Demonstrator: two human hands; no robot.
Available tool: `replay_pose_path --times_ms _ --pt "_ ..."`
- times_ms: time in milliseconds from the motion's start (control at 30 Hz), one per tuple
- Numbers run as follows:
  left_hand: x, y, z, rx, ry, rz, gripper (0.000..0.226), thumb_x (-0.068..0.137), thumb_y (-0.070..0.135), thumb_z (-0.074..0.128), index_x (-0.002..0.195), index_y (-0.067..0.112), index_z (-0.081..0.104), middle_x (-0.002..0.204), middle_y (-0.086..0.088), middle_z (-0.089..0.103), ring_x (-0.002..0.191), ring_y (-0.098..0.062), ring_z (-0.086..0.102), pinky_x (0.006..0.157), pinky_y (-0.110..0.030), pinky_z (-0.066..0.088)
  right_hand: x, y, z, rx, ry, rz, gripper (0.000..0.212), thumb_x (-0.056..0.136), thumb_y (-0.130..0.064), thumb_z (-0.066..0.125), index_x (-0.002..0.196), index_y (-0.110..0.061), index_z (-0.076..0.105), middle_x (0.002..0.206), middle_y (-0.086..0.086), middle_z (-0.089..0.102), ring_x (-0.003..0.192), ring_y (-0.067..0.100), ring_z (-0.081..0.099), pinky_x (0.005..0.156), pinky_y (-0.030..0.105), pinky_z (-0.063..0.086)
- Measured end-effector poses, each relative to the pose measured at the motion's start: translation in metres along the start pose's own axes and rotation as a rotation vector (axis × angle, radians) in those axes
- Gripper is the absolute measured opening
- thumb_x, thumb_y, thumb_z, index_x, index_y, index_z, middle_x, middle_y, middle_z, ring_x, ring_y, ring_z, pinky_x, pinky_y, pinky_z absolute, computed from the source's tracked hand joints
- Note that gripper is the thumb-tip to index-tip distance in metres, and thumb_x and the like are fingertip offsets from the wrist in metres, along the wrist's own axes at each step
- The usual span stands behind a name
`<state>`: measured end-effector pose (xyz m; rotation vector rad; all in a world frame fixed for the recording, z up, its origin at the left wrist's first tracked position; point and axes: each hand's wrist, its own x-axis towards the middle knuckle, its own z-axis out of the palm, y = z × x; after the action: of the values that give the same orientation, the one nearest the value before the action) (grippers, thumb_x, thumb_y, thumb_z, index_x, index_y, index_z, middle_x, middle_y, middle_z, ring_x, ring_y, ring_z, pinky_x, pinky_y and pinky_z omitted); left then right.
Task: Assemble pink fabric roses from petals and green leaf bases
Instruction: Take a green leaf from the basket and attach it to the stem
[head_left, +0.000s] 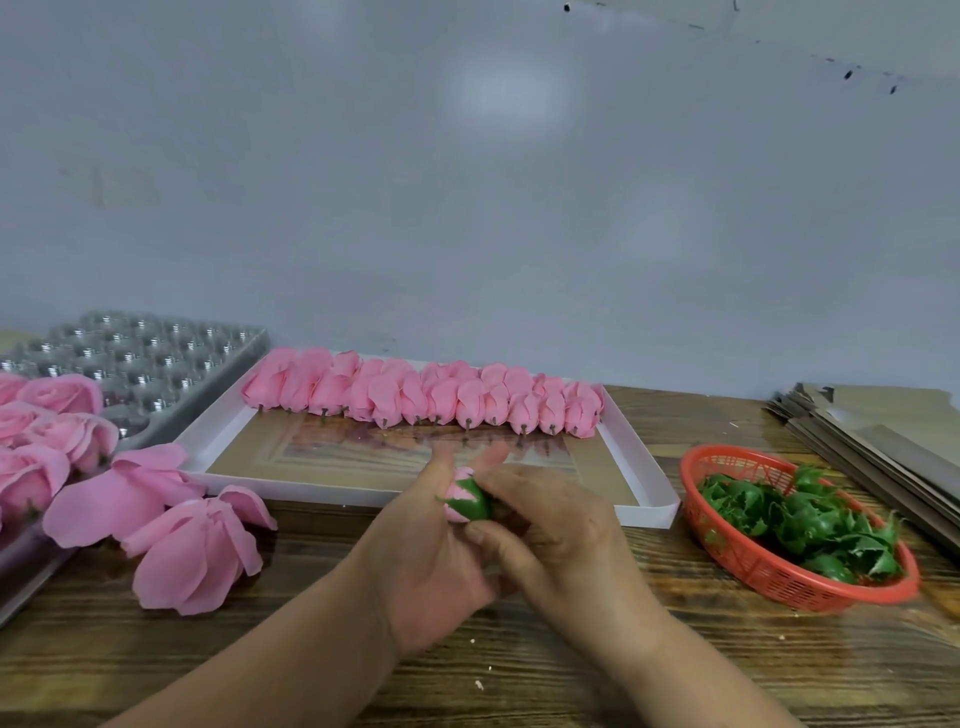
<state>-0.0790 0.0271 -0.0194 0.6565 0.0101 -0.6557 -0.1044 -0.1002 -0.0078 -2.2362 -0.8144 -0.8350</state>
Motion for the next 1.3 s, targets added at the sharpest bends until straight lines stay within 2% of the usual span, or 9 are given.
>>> replay_pose_path --times_ms 67,167,267,533,667,767,967,1133,1300 --pt "0.001 0.000 -0.003 -0.008 -0.005 -0.042 0.065 0.092 0.065 0.025 0.116 0.023 0.069 0.085 -0.007 0.073 0.067 -0.021 0.069 0.070 -0.039 0.057 -0.001 0.003 -0.002 -0.054 -0.067 -0.093 0.027 0.082 -0.016 0.066 0.107 -0.006 0.067 0.099 0.005 0.068 0.084 0.021 0.065 0.067 0.035 0.053" --pt "0.004 -0.002 -0.009 0.019 -0.027 -0.057 0.073 0.094 0.062 0.022 0.089 0.016 0.080 0.095 -0.007 0.074 0.083 -0.023 0.072 0.088 -0.043 0.052 -0.003 0.002 0.000 -0.134 -0.101 -0.148 0.025 0.086 -0.016 0.060 0.107 -0.004 0.067 0.099 0.008 0.067 0.078 0.029 0.065 0.054 0.040 0.052" --pt "0.002 -0.004 -0.010 0.025 -0.059 -0.071 0.074 0.095 0.059 0.023 0.085 0.012 0.079 0.099 -0.011 0.074 0.088 -0.024 0.072 0.072 -0.041 0.060 -0.006 -0.002 0.008 -0.185 -0.036 -0.156 0.022 0.084 -0.019 0.055 0.092 -0.003 0.069 0.087 0.009 0.067 0.069 0.028 0.065 0.045 0.036 0.049" --pt "0.001 -0.005 -0.003 0.084 -0.073 -0.005 0.073 0.087 0.066 0.028 0.096 0.014 0.078 0.108 -0.011 0.072 0.095 -0.023 0.071 0.075 -0.038 0.060 -0.007 -0.001 0.012 -0.139 0.036 -0.070 0.020 0.084 -0.021 0.060 0.096 -0.009 0.070 0.093 0.003 0.069 0.078 0.020 0.067 0.059 0.033 0.054" --pt "0.001 -0.008 -0.002 0.245 -0.083 0.170 0.086 0.066 0.082 0.051 0.115 0.013 0.068 0.119 -0.017 0.066 0.110 -0.025 0.064 0.092 -0.047 0.052 0.003 -0.002 0.005 0.604 0.167 0.552 0.017 0.074 -0.006 0.074 0.073 -0.024 0.074 0.068 0.004 0.069 0.061 0.011 0.063 0.060 0.025 0.052" --pt "-0.001 -0.011 -0.004 0.407 -0.090 0.326 0.101 0.043 0.075 0.077 0.127 0.024 0.057 0.098 0.004 0.071 0.087 -0.010 0.067 0.087 -0.037 0.052 0.007 -0.004 0.001 1.101 0.180 0.835 0.006 0.067 -0.009 0.071 0.072 -0.008 0.073 0.064 0.016 0.067 0.049 0.017 0.059 0.048 0.022 0.052" --pt "-0.002 -0.009 -0.009 0.531 -0.086 0.345 0.053 0.054 0.043 0.088 0.097 0.018 0.069 0.094 -0.020 0.058 0.086 -0.028 0.056 0.082 -0.041 0.051 0.005 -0.013 0.008 1.389 0.078 0.937 0.036 0.068 -0.009 0.062 0.096 0.015 0.062 0.077 0.021 0.067 0.055 0.019 0.061 0.049 0.025 0.055" --pt "-0.005 -0.004 -0.009 0.470 -0.124 0.308 0.047 0.054 0.036 0.085 0.097 0.018 0.074 0.102 -0.021 0.048 0.093 -0.030 0.039 0.063 -0.026 0.045 0.006 -0.016 0.008 1.388 -0.006 0.933 0.018 0.066 -0.016 0.064 0.070 -0.001 0.072 0.054 0.013 0.058 0.044 0.014 0.056 0.045 0.021 0.052" --pt "-0.010 -0.001 -0.004 0.326 -0.151 0.262 0.026 0.064 0.038 0.084 0.077 0.016 0.077 0.113 -0.009 0.068 0.054 -0.007 0.040 0.043 -0.015 0.037 0.006 -0.016 0.007 1.406 -0.026 0.900 0.019 0.068 -0.019 0.063 0.050 -0.014 0.069 0.046 0.002 0.056 0.042 0.012 0.058 0.045 0.021 0.052"
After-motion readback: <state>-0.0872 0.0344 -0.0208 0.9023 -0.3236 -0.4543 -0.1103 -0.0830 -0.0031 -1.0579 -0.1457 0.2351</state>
